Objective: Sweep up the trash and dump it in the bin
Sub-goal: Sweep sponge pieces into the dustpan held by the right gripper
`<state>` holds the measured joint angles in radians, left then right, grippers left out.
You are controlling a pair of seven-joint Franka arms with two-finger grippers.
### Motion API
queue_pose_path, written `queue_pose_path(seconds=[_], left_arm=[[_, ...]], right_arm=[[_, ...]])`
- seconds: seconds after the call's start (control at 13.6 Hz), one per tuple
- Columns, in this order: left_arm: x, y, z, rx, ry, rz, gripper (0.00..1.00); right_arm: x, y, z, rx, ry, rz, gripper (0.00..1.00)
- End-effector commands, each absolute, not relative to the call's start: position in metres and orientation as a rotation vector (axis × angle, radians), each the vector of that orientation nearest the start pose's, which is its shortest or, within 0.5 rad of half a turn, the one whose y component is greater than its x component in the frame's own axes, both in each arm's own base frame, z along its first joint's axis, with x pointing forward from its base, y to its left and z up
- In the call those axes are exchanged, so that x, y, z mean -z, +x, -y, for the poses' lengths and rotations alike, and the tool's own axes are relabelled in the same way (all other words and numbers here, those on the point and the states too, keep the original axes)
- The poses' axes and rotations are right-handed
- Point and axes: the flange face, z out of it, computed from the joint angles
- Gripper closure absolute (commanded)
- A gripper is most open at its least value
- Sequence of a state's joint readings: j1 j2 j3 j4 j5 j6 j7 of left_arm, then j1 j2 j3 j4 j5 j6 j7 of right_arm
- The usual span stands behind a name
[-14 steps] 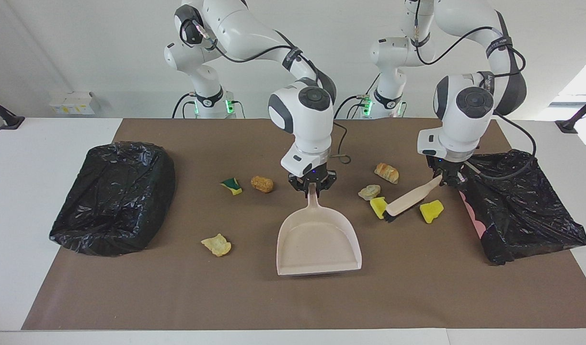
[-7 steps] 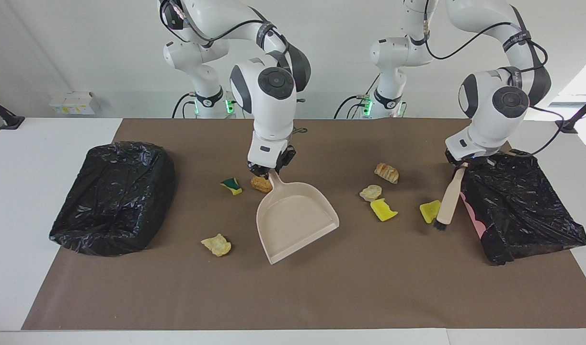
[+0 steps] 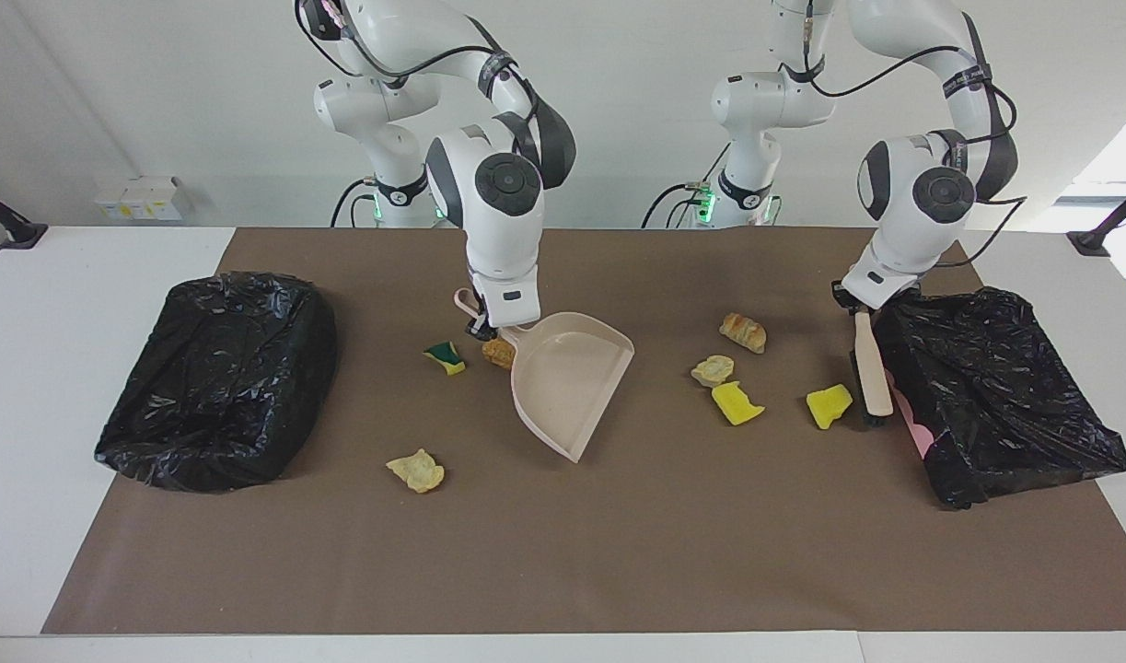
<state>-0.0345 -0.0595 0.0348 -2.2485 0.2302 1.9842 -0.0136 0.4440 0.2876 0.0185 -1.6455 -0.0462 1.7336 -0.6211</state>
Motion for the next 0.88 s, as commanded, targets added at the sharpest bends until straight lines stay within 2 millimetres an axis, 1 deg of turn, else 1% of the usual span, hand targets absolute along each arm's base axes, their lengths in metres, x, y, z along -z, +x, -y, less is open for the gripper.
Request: queue_pose_path(seconds=[0.0, 0.15, 0.22, 0.29, 0.44, 0.66, 0.81], left_arm=[[-0.375, 0.476, -0.004, -0.262, -2.933, -0.075, 1.00], [-0.370, 0.470, 0.010, -0.276, -2.928, -0.114, 1.00], [-0.363, 0.465, 0.021, -0.290, -2.924, -0.143, 1.00], [-0.362, 0.466, 0.032, -0.273, -2.932, -0.148, 1.00], [-0.358, 0.468, 0.054, -0.252, -2.992, -0.108, 1.00], [-0.352, 0.466, 0.091, -0.228, -3.023, -0.081, 1.00], [-0.353, 0.458, 0.127, -0.244, -3.092, -0.091, 1.00]], right_arm=[[-0.428, 0.537, -0.261, -0.309, -2.588, 1.812, 1.00], [-0.417, 0.529, -0.260, -0.243, -2.530, 1.923, 1.00], [-0.408, 0.525, -0.261, -0.231, -2.506, 1.968, 1.00], [-0.402, 0.522, -0.263, -0.234, -2.498, 1.995, 1.00], [-0.397, 0.506, -0.290, -0.254, -2.452, 2.121, 1.00], [-0.381, 0.507, -0.296, -0.231, -2.445, 2.147, 1.00], [-0.367, 0.504, -0.311, -0.218, -2.425, 2.174, 1.00]])
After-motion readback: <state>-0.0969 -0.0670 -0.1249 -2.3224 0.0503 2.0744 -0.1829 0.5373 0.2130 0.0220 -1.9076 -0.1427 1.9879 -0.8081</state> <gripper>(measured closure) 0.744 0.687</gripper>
